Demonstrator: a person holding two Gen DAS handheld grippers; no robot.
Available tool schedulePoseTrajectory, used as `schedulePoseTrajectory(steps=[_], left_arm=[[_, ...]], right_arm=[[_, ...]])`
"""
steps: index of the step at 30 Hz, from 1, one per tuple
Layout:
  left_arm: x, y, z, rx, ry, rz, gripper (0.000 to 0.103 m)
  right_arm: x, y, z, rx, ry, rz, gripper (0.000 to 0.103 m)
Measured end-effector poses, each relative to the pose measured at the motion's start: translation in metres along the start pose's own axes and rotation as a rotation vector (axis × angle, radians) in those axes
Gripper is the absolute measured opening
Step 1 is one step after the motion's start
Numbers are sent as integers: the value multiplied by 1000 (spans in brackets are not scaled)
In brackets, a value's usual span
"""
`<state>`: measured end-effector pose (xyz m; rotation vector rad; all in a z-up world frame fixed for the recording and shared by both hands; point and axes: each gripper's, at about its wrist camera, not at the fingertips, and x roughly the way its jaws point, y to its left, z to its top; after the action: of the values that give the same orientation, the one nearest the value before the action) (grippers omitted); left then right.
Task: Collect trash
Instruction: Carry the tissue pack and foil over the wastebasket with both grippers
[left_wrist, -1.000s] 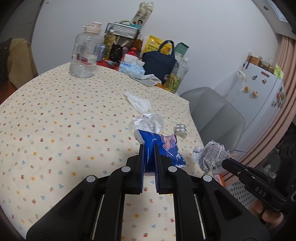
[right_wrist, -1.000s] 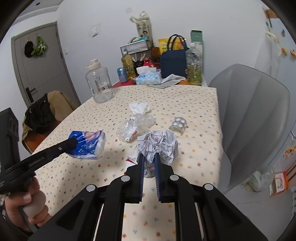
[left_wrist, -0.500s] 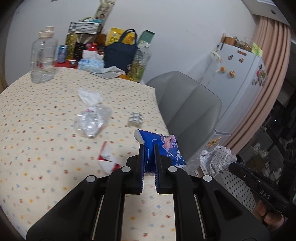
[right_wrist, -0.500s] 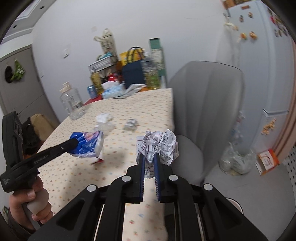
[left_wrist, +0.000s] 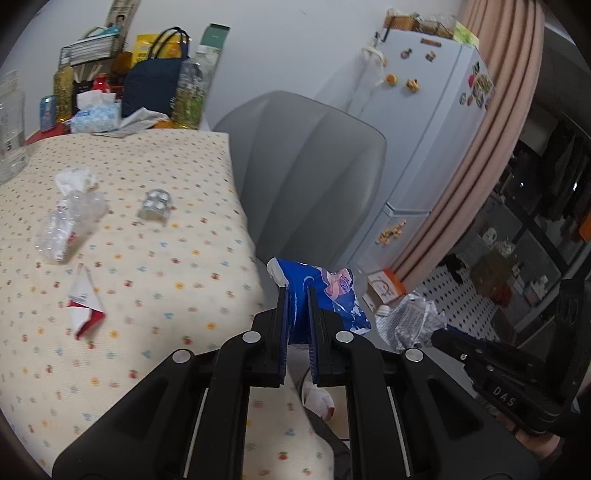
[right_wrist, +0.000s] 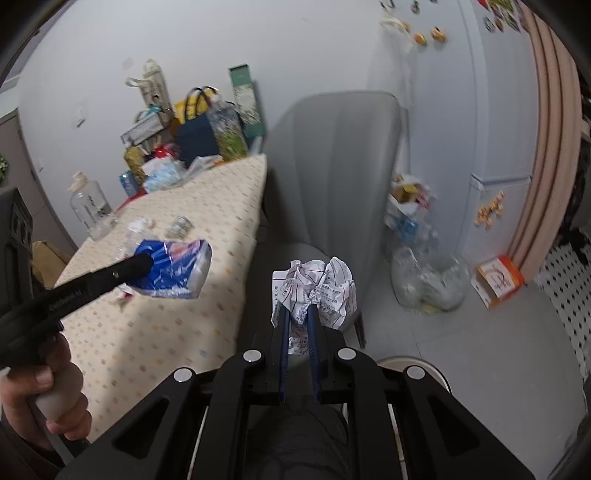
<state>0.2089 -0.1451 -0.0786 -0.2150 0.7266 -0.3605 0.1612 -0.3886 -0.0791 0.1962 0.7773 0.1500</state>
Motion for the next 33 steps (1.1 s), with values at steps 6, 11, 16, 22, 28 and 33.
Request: schedulePoseTrajectory(steps=[6, 11, 16, 22, 28, 33], left_arm=[[32, -30, -14, 55, 75, -12, 9], [58, -54, -27, 110, 142, -13, 9], [78, -68, -36, 130, 192, -5, 9], [95, -86, -43, 166, 230, 0, 9], [107, -98, -46, 193, 256, -9, 9], [119, -109, -51, 216, 283, -16, 9]], right_arm=[[16, -39, -24, 73, 59, -19, 11], [25, -63, -40, 123, 83, -27, 11], [35, -92, -56, 185, 108, -24, 11], [51, -115, -69, 245, 148, 15, 14], [57, -139, -80, 310, 154, -3, 42], [52, -158, -85, 349, 141, -37, 42]])
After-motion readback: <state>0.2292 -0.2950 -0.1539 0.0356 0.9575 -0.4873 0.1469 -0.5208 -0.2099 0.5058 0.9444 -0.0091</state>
